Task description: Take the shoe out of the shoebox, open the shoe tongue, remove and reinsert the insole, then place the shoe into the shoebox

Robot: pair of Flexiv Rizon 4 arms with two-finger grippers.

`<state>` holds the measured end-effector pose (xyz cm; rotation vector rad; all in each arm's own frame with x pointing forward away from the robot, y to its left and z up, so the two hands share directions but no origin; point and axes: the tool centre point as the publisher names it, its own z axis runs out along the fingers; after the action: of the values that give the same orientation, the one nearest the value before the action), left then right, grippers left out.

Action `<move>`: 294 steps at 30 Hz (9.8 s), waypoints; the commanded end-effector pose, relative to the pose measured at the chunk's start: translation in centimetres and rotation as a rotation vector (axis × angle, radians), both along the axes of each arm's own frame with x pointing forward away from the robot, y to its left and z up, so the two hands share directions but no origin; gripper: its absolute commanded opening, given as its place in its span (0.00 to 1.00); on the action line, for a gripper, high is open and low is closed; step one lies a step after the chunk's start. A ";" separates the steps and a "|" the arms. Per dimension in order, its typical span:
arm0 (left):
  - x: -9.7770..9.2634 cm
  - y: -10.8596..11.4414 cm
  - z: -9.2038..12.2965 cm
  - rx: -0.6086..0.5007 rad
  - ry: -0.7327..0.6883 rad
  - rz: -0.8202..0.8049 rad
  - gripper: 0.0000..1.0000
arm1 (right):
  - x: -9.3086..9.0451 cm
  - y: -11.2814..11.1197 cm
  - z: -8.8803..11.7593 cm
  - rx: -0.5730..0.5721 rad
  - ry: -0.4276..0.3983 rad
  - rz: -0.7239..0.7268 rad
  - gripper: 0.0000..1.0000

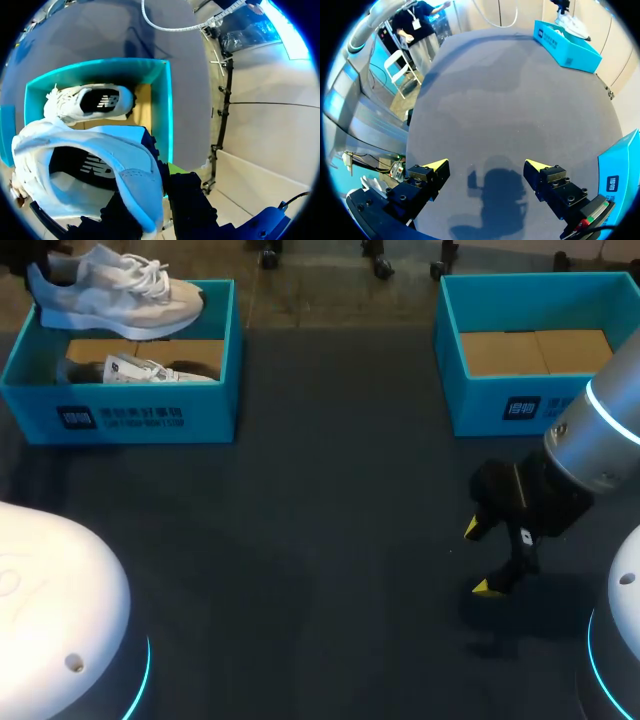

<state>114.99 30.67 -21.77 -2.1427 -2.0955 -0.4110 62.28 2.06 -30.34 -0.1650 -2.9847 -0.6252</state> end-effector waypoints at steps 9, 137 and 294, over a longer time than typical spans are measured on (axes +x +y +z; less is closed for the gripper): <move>2.0 -0.4 -0.3 -0.008 0.035 0.014 0.00 | -0.1 0.0 -0.1 -0.002 -0.001 0.000 1.00; -3.9 -3.6 -4.5 -0.216 0.114 0.048 1.00 | -0.1 0.0 -0.1 -0.002 -0.001 0.000 1.00; -16.6 -3.1 5.1 -0.069 0.124 0.148 0.00 | -0.1 0.0 -0.1 -0.002 -0.001 0.000 1.00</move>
<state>102.77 28.55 -17.69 -1.9330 -2.1807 -0.0737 62.28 2.06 -30.35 -0.1648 -2.9847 -0.6252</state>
